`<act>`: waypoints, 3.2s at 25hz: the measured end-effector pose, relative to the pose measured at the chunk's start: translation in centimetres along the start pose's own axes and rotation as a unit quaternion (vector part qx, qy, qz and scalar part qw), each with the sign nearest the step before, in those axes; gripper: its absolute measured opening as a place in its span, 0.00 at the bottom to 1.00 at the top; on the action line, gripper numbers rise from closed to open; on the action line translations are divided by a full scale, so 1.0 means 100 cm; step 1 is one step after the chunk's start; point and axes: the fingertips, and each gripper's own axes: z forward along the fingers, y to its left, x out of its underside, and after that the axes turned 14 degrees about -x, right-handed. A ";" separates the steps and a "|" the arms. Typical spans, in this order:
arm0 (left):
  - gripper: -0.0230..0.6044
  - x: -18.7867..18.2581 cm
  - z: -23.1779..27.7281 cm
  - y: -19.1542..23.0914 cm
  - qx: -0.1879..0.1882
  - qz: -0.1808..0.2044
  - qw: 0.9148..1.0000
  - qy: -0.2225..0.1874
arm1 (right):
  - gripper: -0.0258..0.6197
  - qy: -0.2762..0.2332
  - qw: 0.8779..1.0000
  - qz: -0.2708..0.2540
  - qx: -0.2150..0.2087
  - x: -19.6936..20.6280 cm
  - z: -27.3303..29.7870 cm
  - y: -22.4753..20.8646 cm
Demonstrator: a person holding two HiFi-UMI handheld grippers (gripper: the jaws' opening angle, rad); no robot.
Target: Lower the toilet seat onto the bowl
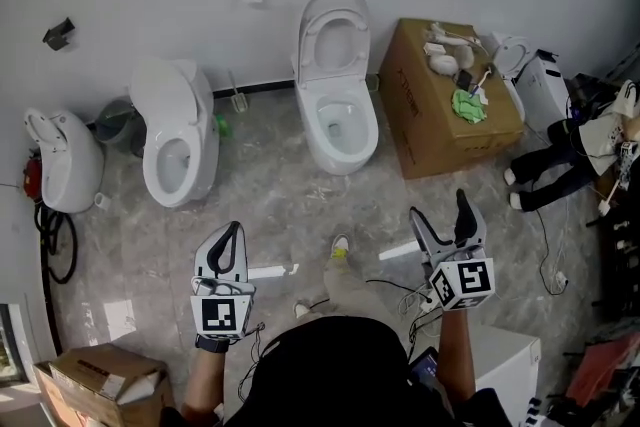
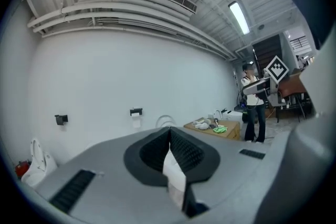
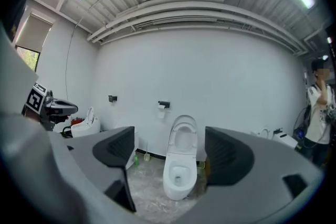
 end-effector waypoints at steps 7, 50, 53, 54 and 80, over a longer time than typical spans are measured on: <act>0.06 0.002 0.101 0.004 -0.030 0.025 0.999 0.026 | 0.68 -0.003 0.999 0.005 -0.032 -0.002 0.103 -0.077; 0.06 0.027 0.618 0.053 0.147 -0.033 0.987 0.051 | 0.67 0.210 0.969 -0.132 -0.005 -0.008 0.590 -0.279; 0.06 0.019 0.626 0.036 0.145 -0.036 0.988 0.045 | 0.67 0.245 0.954 -0.172 -0.025 0.014 0.621 -0.308; 0.06 0.014 0.628 0.031 0.141 -0.044 0.988 0.042 | 0.67 0.255 0.949 -0.181 -0.031 0.020 0.632 -0.317; 0.06 0.021 0.608 0.019 0.079 -0.045 0.991 0.097 | 0.48 0.424 0.845 -0.306 -0.113 0.141 0.814 -0.390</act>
